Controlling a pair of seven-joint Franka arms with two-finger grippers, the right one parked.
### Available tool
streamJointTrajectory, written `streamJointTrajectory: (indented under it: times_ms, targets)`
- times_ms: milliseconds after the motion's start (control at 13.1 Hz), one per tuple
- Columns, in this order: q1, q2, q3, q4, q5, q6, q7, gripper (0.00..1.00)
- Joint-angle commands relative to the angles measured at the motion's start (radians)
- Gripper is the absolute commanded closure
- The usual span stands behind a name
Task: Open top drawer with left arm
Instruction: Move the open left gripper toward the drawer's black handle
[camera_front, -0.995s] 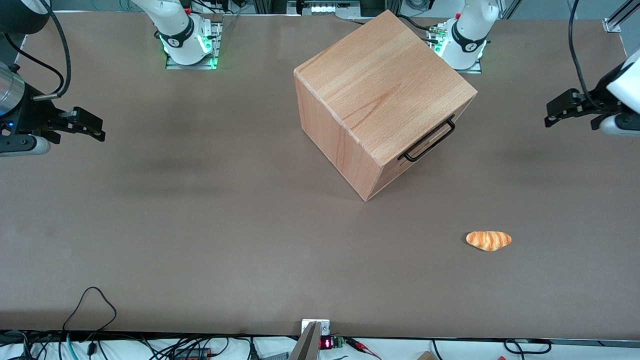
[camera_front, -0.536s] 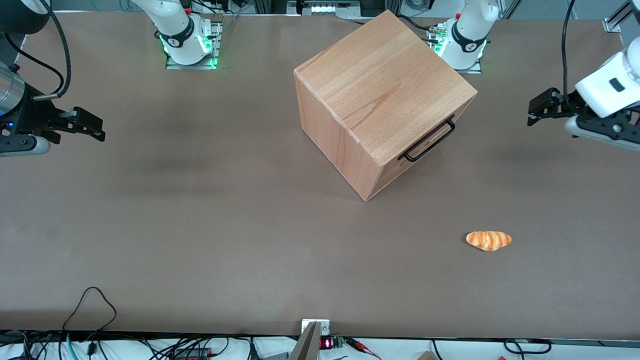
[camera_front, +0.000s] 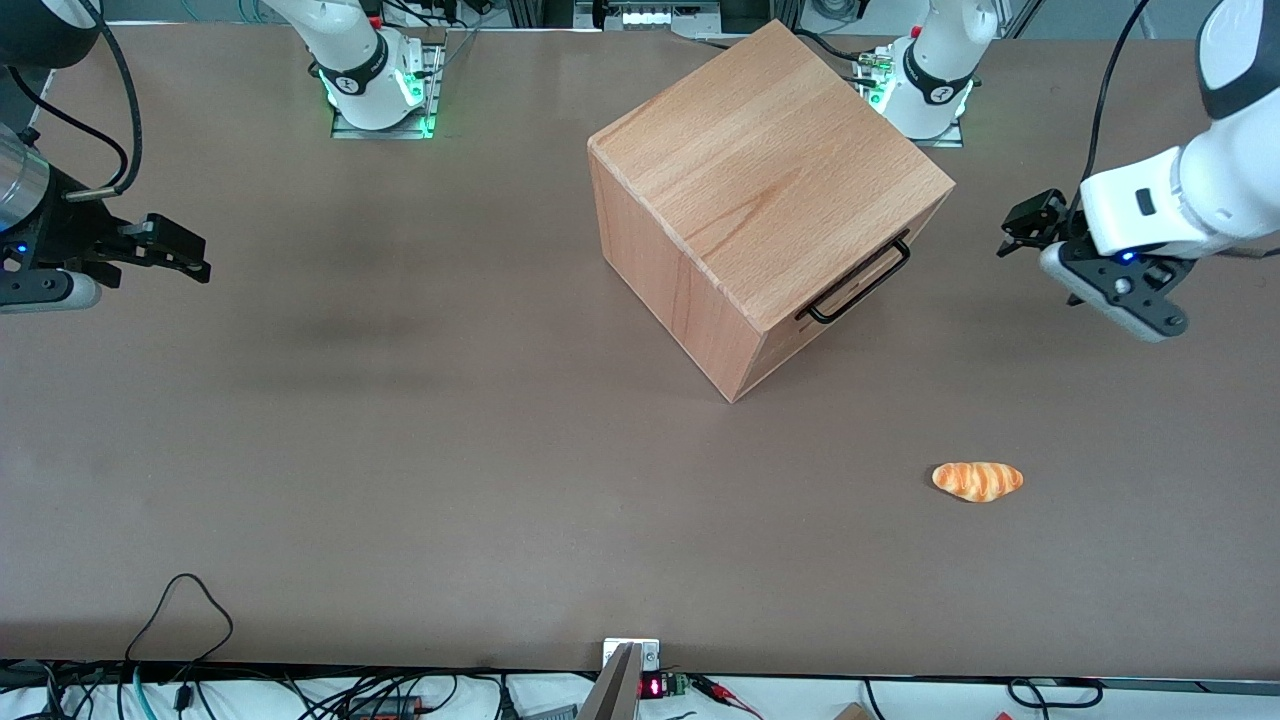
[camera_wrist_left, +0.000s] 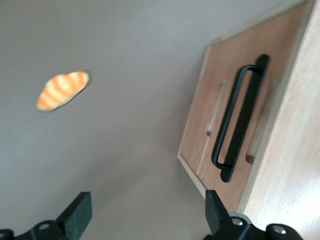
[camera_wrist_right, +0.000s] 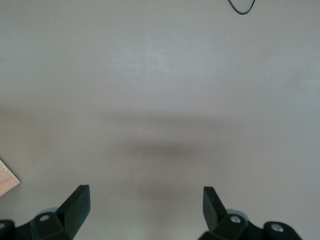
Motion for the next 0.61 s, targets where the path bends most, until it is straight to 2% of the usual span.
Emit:
streamJointTrajectory:
  times_ms: [0, 536]
  targets:
    - [0.004, 0.041, -0.005, 0.019, -0.05, -0.01, 0.094, 0.0]
    - [0.003, 0.157, -0.099, 0.017, -0.055, 0.035, 0.094, 0.0]
